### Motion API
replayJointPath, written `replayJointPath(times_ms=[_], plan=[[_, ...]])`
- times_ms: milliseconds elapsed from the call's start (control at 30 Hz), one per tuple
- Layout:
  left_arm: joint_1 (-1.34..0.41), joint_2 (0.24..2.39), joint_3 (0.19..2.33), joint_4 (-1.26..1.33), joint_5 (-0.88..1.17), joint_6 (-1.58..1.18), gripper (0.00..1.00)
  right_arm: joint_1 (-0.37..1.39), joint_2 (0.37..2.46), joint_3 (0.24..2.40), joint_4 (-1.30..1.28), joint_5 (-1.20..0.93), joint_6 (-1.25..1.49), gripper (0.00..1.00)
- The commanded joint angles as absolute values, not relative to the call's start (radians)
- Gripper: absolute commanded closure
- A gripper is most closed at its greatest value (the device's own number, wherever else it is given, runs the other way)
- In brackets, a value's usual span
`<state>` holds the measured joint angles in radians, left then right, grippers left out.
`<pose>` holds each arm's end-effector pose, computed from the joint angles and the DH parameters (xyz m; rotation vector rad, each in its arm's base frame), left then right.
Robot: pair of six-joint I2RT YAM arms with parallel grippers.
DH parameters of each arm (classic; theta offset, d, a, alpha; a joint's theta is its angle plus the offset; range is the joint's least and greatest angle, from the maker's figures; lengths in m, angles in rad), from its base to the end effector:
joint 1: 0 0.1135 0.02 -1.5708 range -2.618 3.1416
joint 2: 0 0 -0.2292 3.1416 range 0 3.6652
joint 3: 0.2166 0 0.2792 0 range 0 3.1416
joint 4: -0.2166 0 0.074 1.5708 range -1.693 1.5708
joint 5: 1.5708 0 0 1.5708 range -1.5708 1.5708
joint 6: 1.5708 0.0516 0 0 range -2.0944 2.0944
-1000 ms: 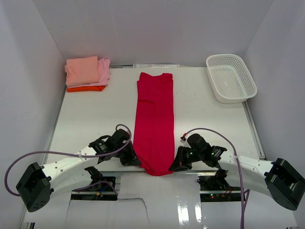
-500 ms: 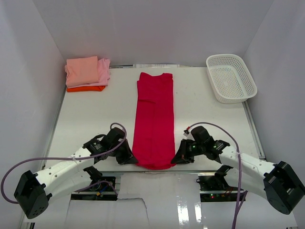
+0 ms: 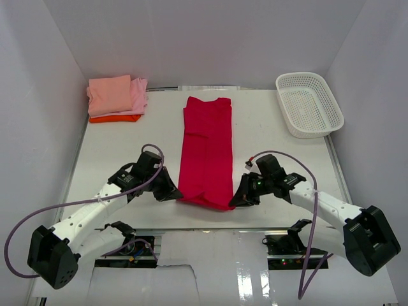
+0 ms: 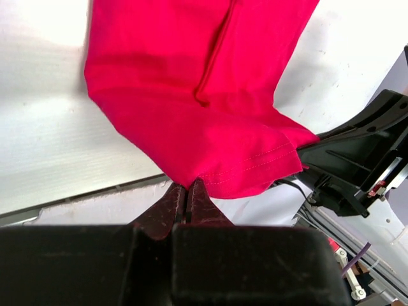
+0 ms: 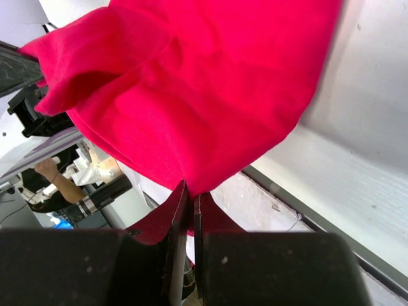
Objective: Fold and stack the t-shirts
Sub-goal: Grab the bottom of the folded rectangular tshirt with both arms, then fold the folded rectangular tshirt in 1/3 of the way
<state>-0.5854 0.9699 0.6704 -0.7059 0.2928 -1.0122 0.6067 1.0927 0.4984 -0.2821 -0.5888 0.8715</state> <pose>0.1874 -0.1421 0.1752 -0.4794 2.7829 -0.8774 0.1881 0.1654 0.1242 0.0635 2.7447 1.2768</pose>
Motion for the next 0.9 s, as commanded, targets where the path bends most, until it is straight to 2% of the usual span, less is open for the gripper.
replayJointPath(times_ms=[0, 867], plan=[[-0.545, 1.009, 0.727, -0.687, 0.330, -0.945, 1.00, 0.586, 1.129, 0.574, -0.319, -0.620, 0.812, 0.92], [-0.370, 1.278, 0.939, -0.607, 0.429, -0.798, 1.00, 0.439, 1.374, 0.865, -0.423, -0.680, 0.646, 0.92]])
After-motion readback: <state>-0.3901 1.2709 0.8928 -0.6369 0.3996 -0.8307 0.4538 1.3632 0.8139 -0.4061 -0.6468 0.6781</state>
